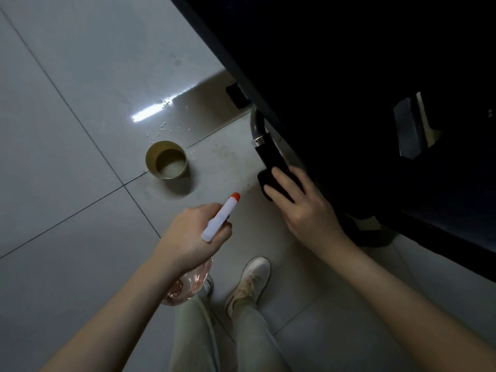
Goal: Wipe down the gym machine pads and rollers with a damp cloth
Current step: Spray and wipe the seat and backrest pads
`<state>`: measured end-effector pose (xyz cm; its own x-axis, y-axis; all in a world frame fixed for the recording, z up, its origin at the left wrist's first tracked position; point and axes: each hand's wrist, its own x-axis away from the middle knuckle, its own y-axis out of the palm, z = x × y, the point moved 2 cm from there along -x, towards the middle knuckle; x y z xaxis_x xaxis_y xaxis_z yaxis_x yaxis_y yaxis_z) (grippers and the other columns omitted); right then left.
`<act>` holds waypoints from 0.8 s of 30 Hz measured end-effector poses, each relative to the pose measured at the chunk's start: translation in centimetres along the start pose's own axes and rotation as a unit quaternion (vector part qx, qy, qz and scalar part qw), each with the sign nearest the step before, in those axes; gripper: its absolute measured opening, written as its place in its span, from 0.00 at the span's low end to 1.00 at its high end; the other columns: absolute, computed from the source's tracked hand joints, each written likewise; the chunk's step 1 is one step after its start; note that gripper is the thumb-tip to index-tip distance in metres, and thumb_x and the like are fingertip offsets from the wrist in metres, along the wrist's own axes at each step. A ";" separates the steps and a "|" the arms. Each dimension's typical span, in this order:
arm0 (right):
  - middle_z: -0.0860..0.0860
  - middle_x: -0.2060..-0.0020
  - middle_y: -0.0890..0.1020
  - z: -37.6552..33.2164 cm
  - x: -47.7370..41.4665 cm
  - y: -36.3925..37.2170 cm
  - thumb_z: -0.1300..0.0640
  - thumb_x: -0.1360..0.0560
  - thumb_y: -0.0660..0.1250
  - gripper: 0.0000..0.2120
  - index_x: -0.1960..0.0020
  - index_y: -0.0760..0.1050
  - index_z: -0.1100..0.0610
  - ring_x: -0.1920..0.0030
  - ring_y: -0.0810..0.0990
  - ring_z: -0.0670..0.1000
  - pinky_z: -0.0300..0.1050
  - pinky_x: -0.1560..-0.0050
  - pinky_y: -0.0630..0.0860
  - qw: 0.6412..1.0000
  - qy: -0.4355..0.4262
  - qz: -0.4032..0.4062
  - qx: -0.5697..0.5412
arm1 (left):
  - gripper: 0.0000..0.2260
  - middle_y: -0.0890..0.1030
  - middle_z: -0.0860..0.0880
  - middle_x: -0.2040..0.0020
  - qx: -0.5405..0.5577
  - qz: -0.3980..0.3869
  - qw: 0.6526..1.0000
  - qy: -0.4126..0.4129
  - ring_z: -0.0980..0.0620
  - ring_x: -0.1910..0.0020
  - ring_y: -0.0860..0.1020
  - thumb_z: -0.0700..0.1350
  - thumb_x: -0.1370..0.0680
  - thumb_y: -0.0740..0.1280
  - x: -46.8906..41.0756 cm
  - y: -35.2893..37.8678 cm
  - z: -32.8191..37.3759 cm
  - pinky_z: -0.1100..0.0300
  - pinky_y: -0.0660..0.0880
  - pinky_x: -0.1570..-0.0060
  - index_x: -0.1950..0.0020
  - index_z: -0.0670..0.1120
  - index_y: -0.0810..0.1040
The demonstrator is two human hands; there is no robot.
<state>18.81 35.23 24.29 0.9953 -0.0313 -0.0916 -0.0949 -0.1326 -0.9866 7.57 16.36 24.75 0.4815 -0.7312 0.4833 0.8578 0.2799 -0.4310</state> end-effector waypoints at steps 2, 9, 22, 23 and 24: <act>0.58 0.34 0.70 0.3 2.8 -0.2 0.68 0.25 0.58 0.18 0.37 0.72 0.58 0.39 0.70 0.64 0.59 0.51 0.78 1.000 0.003 0.002 -0.006 | 0.24 0.79 0.46 0.64 -0.001 0.003 1.000 0.009 0.46 0.67 0.78 0.63 0.32 0.54 0.0 0.2 0.4 0.43 0.77 0.63 0.56 0.44 0.76; 0.56 0.36 0.69 1.2 6.7 -0.1 0.67 0.28 0.58 0.20 0.38 0.70 0.54 0.43 0.69 0.63 0.54 0.53 0.79 0.999 0.033 0.014 -0.012 | 0.23 0.79 0.47 0.65 -0.035 0.003 0.999 0.036 0.48 0.67 0.78 0.62 0.31 0.53 -0.5 0.8 1.7 0.44 0.76 0.63 0.57 0.45 0.75; 0.59 0.36 0.70 -0.5 4.1 0.8 0.63 0.25 0.58 0.17 0.36 0.72 0.57 0.38 0.69 0.61 0.54 0.40 0.73 0.985 0.156 0.021 -0.071 | 0.22 0.78 0.47 0.65 -0.034 0.009 0.999 0.037 0.47 0.67 0.77 0.61 0.31 0.54 -0.3 1.8 2.2 0.43 0.76 0.63 0.57 0.44 0.75; 0.60 0.37 0.71 -0.4 4.9 0.8 0.63 0.25 0.58 0.17 0.37 0.73 0.58 0.39 0.70 0.60 0.51 0.39 0.72 0.982 0.167 0.023 -0.082 | 0.22 0.78 0.47 0.65 -0.038 0.003 0.999 0.038 0.48 0.67 0.77 0.61 0.31 0.53 -0.2 1.9 2.3 0.43 0.76 0.63 0.57 0.44 0.75; 0.60 0.39 0.73 -0.2 6.2 0.4 0.63 0.25 0.59 0.16 0.39 0.75 0.58 0.40 0.71 0.59 0.48 0.39 0.71 0.977 0.185 0.026 -0.099 | 0.22 0.78 0.48 0.65 -0.046 -0.005 0.998 0.043 0.49 0.67 0.77 0.61 0.31 0.53 -0.1 2.0 2.4 0.43 0.76 0.63 0.57 0.44 0.75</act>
<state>24.90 34.80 23.36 0.9177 -0.3942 -0.0495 -0.1830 -0.3087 -0.9334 9.69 18.47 25.68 0.4528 -0.7848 0.4230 0.8405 0.2174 -0.4963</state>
